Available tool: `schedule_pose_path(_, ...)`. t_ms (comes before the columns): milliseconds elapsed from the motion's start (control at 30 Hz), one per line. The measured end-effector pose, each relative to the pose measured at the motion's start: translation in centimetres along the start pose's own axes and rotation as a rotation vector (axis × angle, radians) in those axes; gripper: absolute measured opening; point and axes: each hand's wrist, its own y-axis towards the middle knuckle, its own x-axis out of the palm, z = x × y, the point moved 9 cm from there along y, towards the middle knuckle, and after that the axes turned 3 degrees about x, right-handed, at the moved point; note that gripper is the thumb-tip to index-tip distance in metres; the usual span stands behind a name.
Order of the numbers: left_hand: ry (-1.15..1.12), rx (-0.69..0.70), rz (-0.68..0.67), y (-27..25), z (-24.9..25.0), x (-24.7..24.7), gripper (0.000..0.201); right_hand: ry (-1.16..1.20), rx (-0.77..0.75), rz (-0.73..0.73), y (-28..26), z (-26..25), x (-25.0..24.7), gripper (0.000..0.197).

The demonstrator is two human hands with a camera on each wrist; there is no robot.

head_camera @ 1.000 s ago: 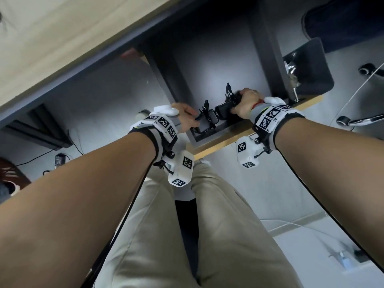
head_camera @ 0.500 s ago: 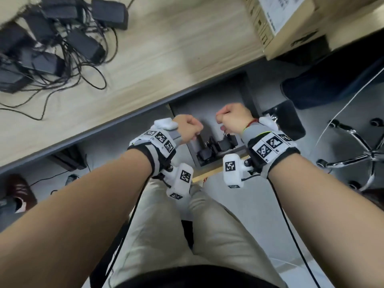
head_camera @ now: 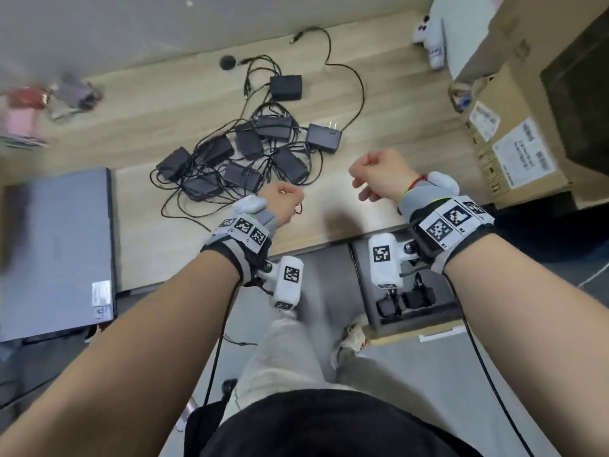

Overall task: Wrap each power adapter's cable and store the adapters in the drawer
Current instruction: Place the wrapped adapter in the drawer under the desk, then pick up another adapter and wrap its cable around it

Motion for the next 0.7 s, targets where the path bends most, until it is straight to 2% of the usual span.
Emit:
schedule_pose_path(100, -0.045, -0.023, 0.077, 2.7, -0.8, -5.8, 0.007, -0.030, -0.009, -0.003, 2.6, -4.1, 4.0, 0.013)
schedule_pose_path(200, -0.048, 0.008, 0.140, 4.9, -0.8, -9.1, 0.030, -0.163, -0.002, 0.039, 5.9, -5.9, 7.0, 0.008)
schedule_pose_path(300, -0.038, 0.019, 0.126, 7.4, -1.1, -11.3, 0.043, -0.395, 0.025, 0.053, 8.8, -6.8, 9.9, 0.018)
schedule_pose_path(333, -0.017, 0.012, 0.106, 7.8, -1.2, -11.4, 0.041, -0.447, 0.042, 0.045, 9.4, -6.6, 10.5, 0.020)
schedule_pose_path(433, 0.017, -0.032, 0.036, 9.6, -1.6, -12.5, 0.032, -0.599, 0.122, 0.051, 11.7, -6.4, 12.8, 0.056)
schedule_pose_path(467, 0.011, -0.039, 0.028, 9.9, -1.8, -12.4, 0.030, -0.642, 0.156, 0.056, 12.2, -6.1, 13.1, 0.062)
schedule_pose_path(600, 0.010, -0.074, -0.003, 11.1, -2.3, -12.9, 0.025, -0.712, 0.254, 0.119, 13.0, -4.9, 13.4, 0.058)
schedule_pose_path(700, 0.027, -0.068, -0.043, 11.4, -1.7, -13.2, 0.016, -0.725, 0.283, 0.113, 12.2, -4.7, 13.2, 0.063)
